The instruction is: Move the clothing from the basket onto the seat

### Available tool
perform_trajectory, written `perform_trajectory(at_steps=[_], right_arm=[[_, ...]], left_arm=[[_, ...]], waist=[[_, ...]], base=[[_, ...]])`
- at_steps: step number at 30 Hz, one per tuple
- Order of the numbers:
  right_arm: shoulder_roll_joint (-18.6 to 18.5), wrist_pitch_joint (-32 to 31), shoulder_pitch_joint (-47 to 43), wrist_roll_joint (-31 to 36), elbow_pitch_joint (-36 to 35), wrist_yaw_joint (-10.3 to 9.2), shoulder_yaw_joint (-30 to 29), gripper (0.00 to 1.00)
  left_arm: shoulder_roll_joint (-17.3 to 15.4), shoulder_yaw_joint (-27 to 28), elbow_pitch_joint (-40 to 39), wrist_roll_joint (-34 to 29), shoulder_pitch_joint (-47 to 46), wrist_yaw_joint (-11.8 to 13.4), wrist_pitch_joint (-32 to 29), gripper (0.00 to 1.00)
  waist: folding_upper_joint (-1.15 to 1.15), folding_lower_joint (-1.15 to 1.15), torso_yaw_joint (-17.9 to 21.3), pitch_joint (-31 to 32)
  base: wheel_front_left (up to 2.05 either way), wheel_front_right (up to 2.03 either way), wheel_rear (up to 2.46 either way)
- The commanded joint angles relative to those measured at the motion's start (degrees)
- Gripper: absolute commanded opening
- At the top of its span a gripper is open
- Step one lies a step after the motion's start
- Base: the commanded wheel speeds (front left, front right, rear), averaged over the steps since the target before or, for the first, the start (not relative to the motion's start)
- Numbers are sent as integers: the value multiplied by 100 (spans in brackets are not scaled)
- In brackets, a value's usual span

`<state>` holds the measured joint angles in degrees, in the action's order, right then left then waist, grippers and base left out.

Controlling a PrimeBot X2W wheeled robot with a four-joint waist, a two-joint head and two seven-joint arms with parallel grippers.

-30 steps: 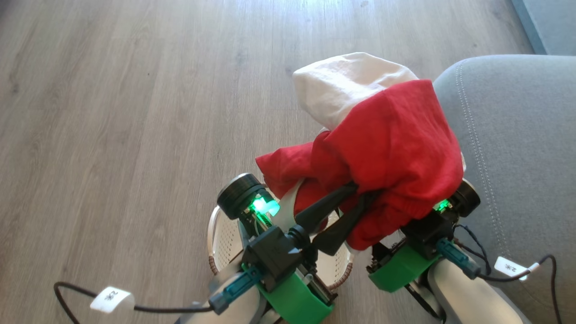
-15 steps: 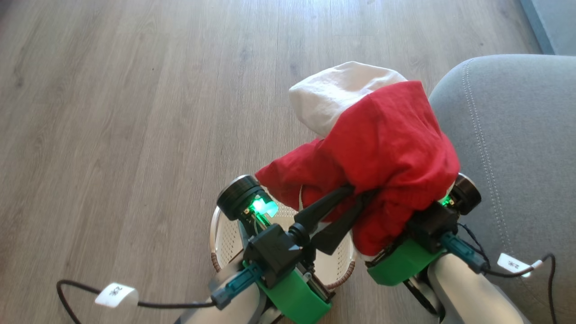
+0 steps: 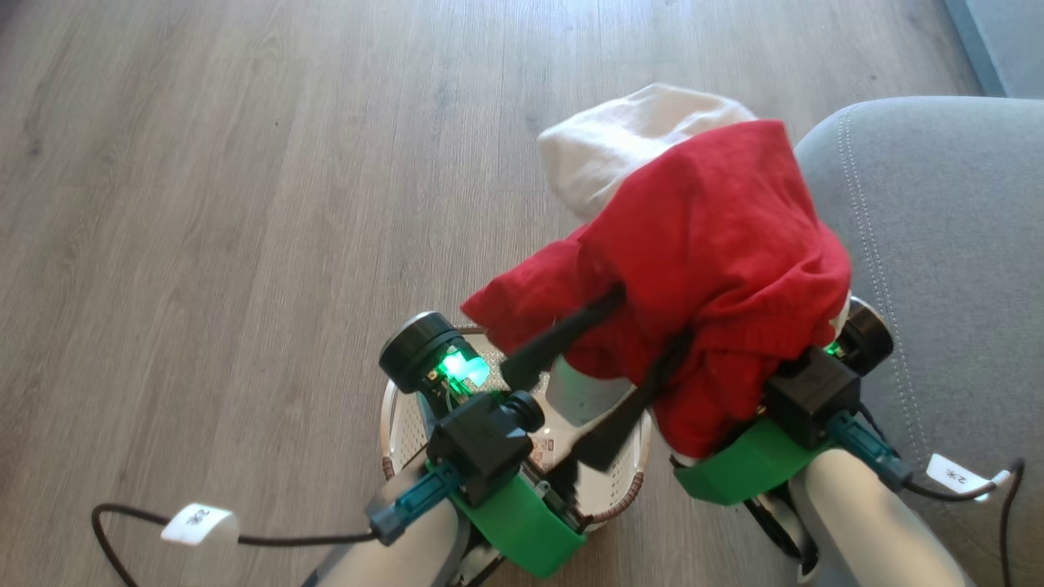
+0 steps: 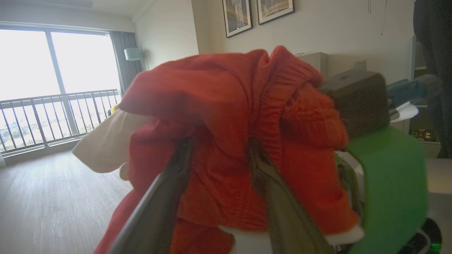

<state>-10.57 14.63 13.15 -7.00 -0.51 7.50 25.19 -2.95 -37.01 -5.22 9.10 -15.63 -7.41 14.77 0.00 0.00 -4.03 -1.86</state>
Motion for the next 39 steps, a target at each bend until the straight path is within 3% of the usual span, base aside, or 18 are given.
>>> perform_trajectory(at_steps=[1, 19, 39], right_arm=[[105, 37, 63, -64, -291, -1, -7, 0], [-74, 37, 84, 1, -312, -1, -324, 0], [-345, 37, -29, 108, -253, -1, -1004, 0]], left_arm=[[7, 241, -134, -3, -202, -6, 23, 100], [7, 582, 238, -139, -48, -1, 23, 100], [-55, 923, 1283, -408, 527, -7, 23, 100]], waist=[[0, 0, -5, -11], [0, 0, -4, -92], [0, 0, 24, 29]], base=[[0, 0, 0], [0, 0, 0], [0, 0, 0]])
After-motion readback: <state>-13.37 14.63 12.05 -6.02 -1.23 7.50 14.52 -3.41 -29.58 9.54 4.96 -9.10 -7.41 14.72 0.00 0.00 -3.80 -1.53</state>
